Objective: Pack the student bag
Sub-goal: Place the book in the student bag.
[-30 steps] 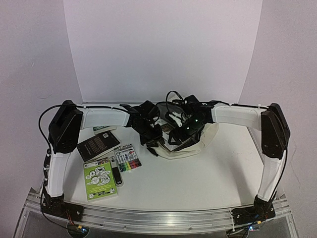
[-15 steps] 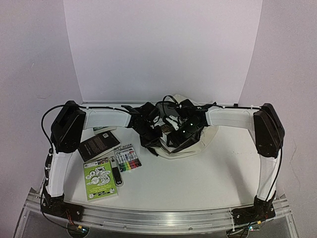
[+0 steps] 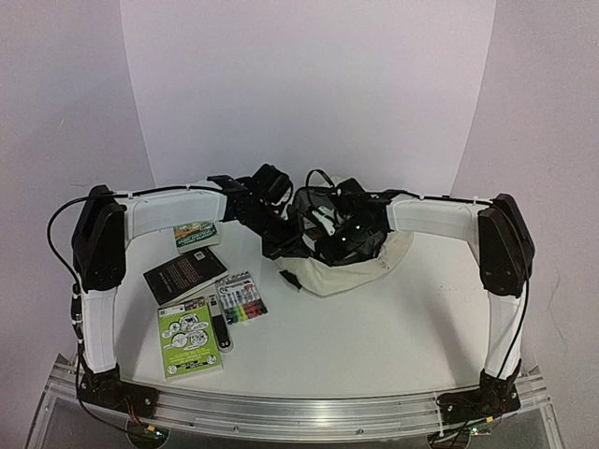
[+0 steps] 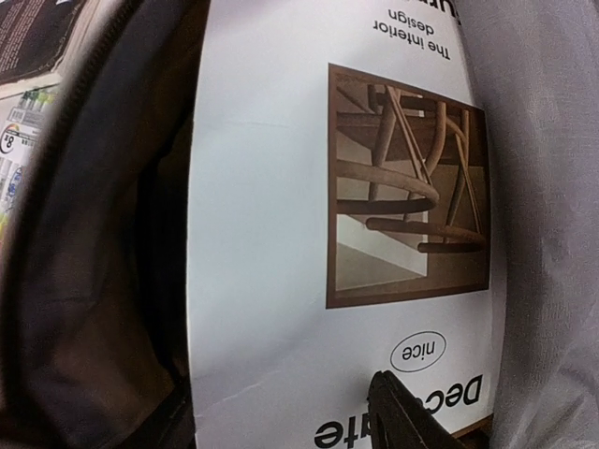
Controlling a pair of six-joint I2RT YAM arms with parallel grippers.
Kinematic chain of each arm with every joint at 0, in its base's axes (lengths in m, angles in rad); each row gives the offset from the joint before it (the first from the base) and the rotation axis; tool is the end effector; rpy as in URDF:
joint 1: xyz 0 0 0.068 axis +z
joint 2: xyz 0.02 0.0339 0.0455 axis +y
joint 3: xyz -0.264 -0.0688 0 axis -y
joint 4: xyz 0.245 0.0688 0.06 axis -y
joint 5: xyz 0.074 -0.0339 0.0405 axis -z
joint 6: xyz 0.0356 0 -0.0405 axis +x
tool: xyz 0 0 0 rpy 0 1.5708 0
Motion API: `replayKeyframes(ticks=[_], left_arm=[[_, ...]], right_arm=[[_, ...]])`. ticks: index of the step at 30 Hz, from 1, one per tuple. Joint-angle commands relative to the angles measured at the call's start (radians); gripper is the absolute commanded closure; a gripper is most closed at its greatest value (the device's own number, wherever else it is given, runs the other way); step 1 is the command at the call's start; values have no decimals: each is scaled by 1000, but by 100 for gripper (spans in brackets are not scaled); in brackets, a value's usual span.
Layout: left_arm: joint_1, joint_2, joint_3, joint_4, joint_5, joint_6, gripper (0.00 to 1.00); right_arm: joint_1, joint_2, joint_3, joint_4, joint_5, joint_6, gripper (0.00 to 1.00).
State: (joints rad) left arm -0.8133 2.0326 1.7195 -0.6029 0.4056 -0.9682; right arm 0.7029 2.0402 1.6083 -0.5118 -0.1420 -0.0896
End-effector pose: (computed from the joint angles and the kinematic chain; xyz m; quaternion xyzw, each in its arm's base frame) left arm 0.3019 -0.3396 0.2468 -0.0072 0.9297 -0.3648 0.0498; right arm 0.3410 0.2955 0.2124 -0.3864 0.8669 0.1572 0.2729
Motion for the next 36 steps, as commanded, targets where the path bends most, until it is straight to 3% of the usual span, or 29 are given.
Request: replayKeyframes(ticks=[1,5,10,16,17,19,22,27,31,36], left_arm=[[-8,-132,27,16,75,23,100],[-5,-158,28,13,80,30,100],[-4,-173,8,4,115,52,100],[-6,-208,-68,8,139,67,98],[-6,-216,-78,7,136,72,90],[-6,-241,-100,11,116,75,63],[-4,-295,-131,-3,6,60,46],[31,-356,-182,-108,-199,-18,35],[48,-327,-151,-167,-265,-24,26],[48,-215,-32,-250,-267,-21,23]], right_arm=[[-6,-14,-42,14,44,-32,47],[-6,-36,-123,-12,-6,-55,49],[-4,-32,-183,-102,-177,-79,53],[0,-68,-169,-234,-305,-163,43],[-2,-71,-145,-257,-305,-177,37],[-9,-91,-90,-281,-313,-186,26],[-12,-132,-12,-279,-331,-179,20],[-12,-115,109,-221,-362,-123,23],[-11,-34,180,-128,-309,-38,31],[-10,80,270,-68,-264,33,42]])
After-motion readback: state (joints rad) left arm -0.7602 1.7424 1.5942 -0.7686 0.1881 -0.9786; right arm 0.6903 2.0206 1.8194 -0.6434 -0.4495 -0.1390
